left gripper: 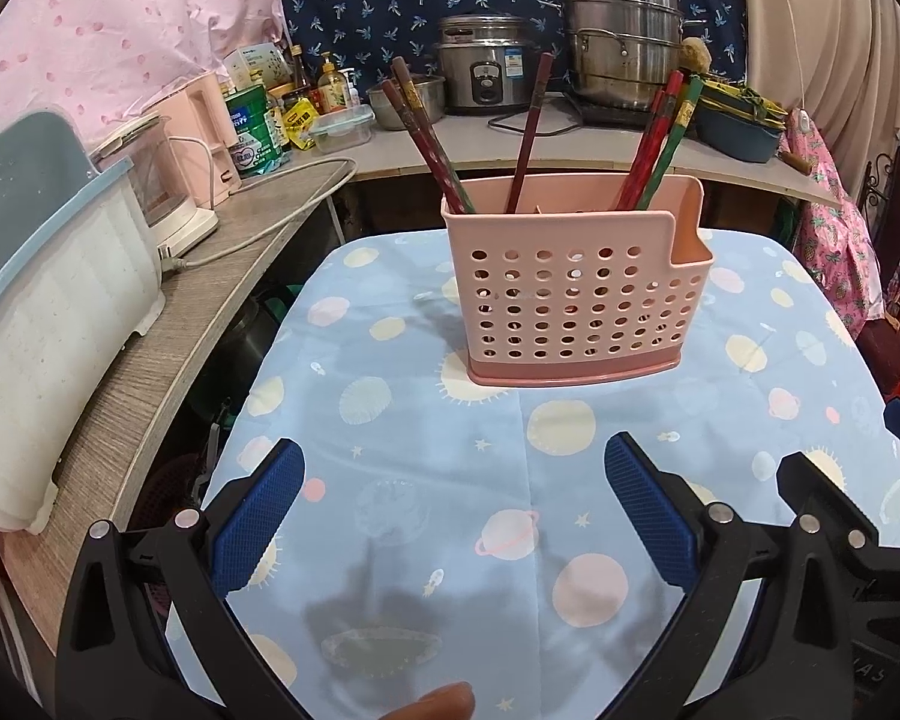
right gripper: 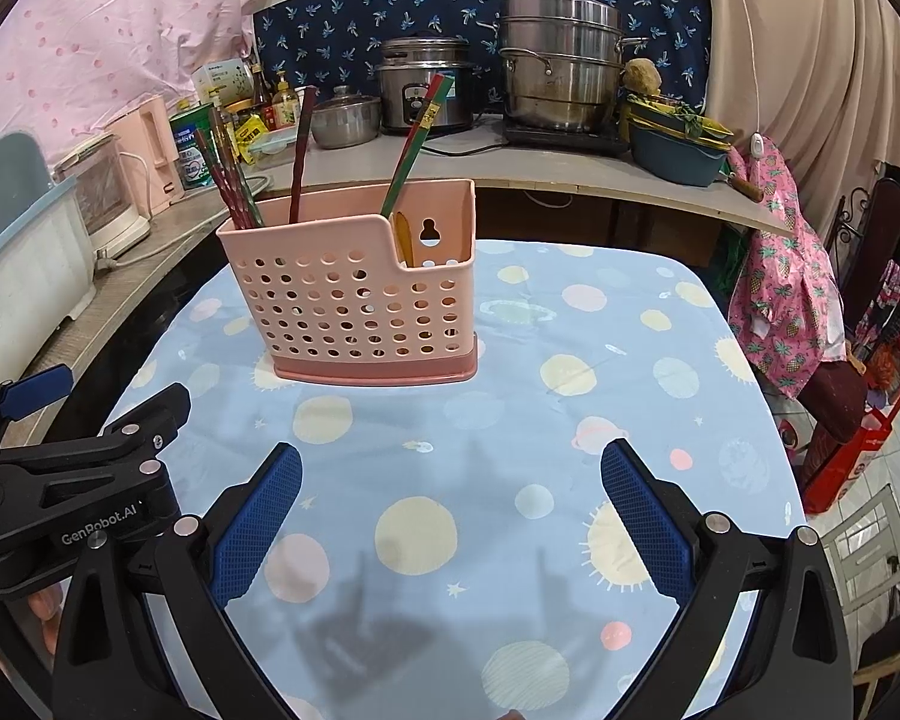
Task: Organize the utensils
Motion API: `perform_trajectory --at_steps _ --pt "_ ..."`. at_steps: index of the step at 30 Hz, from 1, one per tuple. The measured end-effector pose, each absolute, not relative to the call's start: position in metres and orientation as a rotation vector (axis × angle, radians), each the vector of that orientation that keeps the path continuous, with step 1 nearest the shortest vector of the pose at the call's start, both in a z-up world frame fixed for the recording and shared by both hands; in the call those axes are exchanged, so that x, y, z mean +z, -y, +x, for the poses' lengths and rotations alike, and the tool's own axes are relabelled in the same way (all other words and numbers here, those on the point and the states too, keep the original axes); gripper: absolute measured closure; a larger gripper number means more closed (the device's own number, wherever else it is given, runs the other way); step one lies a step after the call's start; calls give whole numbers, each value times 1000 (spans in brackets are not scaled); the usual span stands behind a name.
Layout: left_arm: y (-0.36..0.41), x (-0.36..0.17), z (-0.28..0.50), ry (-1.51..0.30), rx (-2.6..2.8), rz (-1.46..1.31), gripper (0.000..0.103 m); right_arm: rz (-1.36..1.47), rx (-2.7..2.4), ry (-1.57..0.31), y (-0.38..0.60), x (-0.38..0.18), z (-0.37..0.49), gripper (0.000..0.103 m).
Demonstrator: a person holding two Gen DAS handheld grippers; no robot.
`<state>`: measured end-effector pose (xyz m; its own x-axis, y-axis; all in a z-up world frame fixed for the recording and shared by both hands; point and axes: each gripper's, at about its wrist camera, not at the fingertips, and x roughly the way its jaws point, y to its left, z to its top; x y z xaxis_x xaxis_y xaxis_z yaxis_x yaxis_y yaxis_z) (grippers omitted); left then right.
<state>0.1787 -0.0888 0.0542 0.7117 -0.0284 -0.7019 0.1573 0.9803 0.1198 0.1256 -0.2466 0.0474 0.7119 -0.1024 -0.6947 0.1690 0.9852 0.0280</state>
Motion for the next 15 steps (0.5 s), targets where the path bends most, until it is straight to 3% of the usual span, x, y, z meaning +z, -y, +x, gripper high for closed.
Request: perform_trajectory --at_steps 15 --pt "89 55 180 -766 -91 179 7 92 -151 -764 247 47 126 7"
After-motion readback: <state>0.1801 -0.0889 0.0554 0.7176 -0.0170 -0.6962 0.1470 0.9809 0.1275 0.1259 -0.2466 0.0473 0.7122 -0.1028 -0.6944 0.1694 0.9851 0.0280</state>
